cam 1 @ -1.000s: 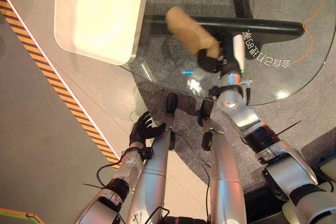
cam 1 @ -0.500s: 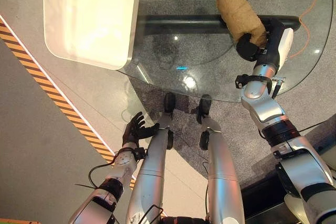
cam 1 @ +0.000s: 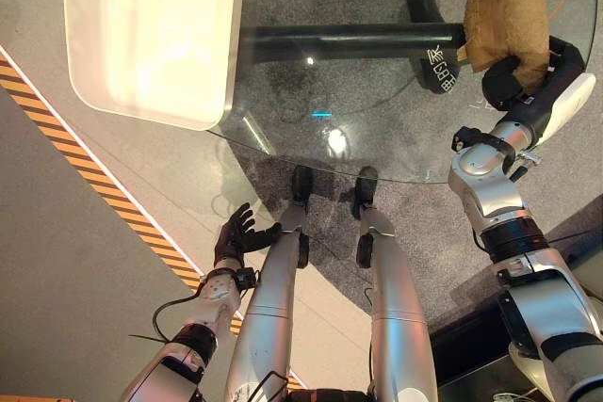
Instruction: Wipe the table with a cloth and put it in the basket.
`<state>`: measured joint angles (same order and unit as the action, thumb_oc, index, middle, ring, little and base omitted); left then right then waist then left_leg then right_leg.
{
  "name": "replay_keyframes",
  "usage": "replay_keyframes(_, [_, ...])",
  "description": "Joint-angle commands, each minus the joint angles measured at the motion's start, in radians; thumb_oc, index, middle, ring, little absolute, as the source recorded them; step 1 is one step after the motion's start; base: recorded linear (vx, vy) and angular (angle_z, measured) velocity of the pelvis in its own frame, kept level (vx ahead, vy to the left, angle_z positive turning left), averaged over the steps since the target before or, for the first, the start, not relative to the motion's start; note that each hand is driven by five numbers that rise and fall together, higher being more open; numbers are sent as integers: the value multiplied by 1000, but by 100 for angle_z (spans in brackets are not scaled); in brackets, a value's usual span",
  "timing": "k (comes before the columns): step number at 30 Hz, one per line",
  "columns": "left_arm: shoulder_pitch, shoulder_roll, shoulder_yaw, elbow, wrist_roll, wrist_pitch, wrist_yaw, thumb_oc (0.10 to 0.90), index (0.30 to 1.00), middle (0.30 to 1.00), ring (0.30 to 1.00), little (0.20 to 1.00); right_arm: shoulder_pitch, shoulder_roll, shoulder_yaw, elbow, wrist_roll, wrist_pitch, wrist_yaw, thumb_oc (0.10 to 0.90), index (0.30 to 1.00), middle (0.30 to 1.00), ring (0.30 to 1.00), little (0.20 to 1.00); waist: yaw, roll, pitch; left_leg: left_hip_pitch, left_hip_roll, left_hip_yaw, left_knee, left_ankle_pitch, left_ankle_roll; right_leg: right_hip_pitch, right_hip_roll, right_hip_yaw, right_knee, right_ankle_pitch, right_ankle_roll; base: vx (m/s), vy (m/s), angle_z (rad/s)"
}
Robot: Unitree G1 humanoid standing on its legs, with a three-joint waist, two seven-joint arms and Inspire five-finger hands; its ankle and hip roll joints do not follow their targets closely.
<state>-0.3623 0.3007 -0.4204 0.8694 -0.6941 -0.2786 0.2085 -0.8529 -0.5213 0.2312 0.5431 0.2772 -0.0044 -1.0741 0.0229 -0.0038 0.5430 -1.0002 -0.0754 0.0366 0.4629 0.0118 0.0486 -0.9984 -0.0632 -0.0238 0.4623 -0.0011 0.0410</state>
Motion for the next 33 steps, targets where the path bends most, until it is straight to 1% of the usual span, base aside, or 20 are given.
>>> replay_keyframes(1, [158,-65,-18,-15,-18,-6,16,800,900,900,900,900,-9,-136,-78,-115,-62,-101,-149,100,300,300,300,200,15,42,-23,31,-26,-30,25,-94,18,15,52,-47,-36,36,-6,-2,8,-6])
replay_keyframes(7, [157,-63,-9,-22,-15,5,14,800,900,900,900,900,-6,-126,-66,-144,-62,-85,-104,100,300,300,300,200,16,41,-23,30,-26,-29,21,-91,17,15,51,-48,-42,37,-8,0,1,-1])
replay_keyframes(9, [154,-63,-8,-25,-15,9,13,800,900,900,900,900,-7,-124,-61,-154,-60,-89,-52,100,300,300,300,200,16,41,-23,30,-28,-30,18,-89,17,15,51,-48,-44,38,-8,0,0,0])
replay_keyframes(10, [152,-63,-8,-27,-16,11,14,800,900,900,900,900,-12,-121,-49,-167,-67,-82,-9,100,300,300,300,200,17,42,-23,30,-29,-30,16,-86,17,14,51,-48,-46,38,-8,0,0,0])
replay_keyframes(15, [154,-66,-1,-19,-17,1,3,800,900,900,900,900,-27,-115,-8,-192,-66,-66,101,100,300,300,300,200,20,42,-23,31,-29,-29,12,-84,14,15,49,-52,-45,32,-10,0,0,0])
replay_keyframes(18, [153,-68,2,-22,-11,8,6,800,900,900,900,900,-22,-97,20,-221,-85,-56,227,100,300,300,300,200,22,43,-23,30,-32,-28,10,-80,12,12,47,-55,-44,32,-10,0,0,0])
replay_keyframes(19, [153,-68,3,-21,-10,8,6,800,900,900,900,900,-22,-93,24,-224,-90,-59,252,100,300,300,300,200,22,44,-23,29,-32,-28,10,-79,12,12,47,-55,-44,32,-10,0,0,0])
replay_keyframes(21, [154,-69,7,-18,-7,4,2,800,900,900,900,900,-17,-80,46,-252,-69,-49,326,100,300,300,300,200,23,44,-23,29,-32,-25,6,-76,12,9,46,-57,-44,32,-11,0,0,0])
replay_keyframes(23, [153,-69,12,-15,-7,-2,-6,800,900,900,900,900,1,-49,72,-285,-11,-64,429,100,300,300,300,200,23,43,-23,30,-29,-20,2,-71,9,9,44,-60,-42,27,-14,0,0,0])
replay_keyframes(24, [154,-69,15,-14,-7,-3,-10,800,900,900,900,900,13,-36,80,-297,2,-69,460,100,300,300,300,200,23,43,-23,31,-29,-19,0,-70,9,9,44,-61,-41,25,-15,0,0,0])
replay_keyframes(25, [154,-69,15,-15,-7,-3,-10,800,900,900,900,900,15,-34,81,-298,3,-70,462,100,300,300,300,200,23,43,-23,32,-29,-19,-1,-70,8,9,43,-61,-41,25,-15,0,0,0])
replay_keyframes(26, [153,-73,17,-15,-2,-3,-10,800,900,900,900,900,30,-11,90,-311,24,-82,509,100,300,300,300,200,23,44,-23,30,-29,-18,-3,-67,7,8,43,-63,-40,23,-15,0,0,0])
replay_keyframes(29, [150,-78,18,-10,3,-1,-9,800,900,900,900,900,42,23,108,-328,36,-84,577,100,300,300,300,200,24,44,-23,29,-30,-16,-6,-63,6,6,41,-64,-40,22,-17,0,0,0])
replay_keyframes(30, [150,-79,18,-10,4,-1,-9,800,900,900,900,900,42,25,110,-329,37,-85,583,100,300,300,300,200,24,44,-23,29,-30,-16,-6,-63,6,6,41,-64,-40,22,-17,-3,10,3])
replay_keyframes(31, [150,-79,19,-11,8,3,-10,800,900,900,900,900,49,42,122,-341,42,-82,617,100,300,300,300,200,25,44,-23,27,-30,-15,-5,-62,5,3,41,-65,-36,21,-17,-1,4,3])
replay_keyframes(33, [151,-79,16,-14,10,4,-9,800,900,900,900,900,54,50,131,-346,48,-83,647,100,300,300,300,200,26,45,-23,26,-31,-15,-5,-61,6,2,40,-66,-37,21,-17,1,7,4])
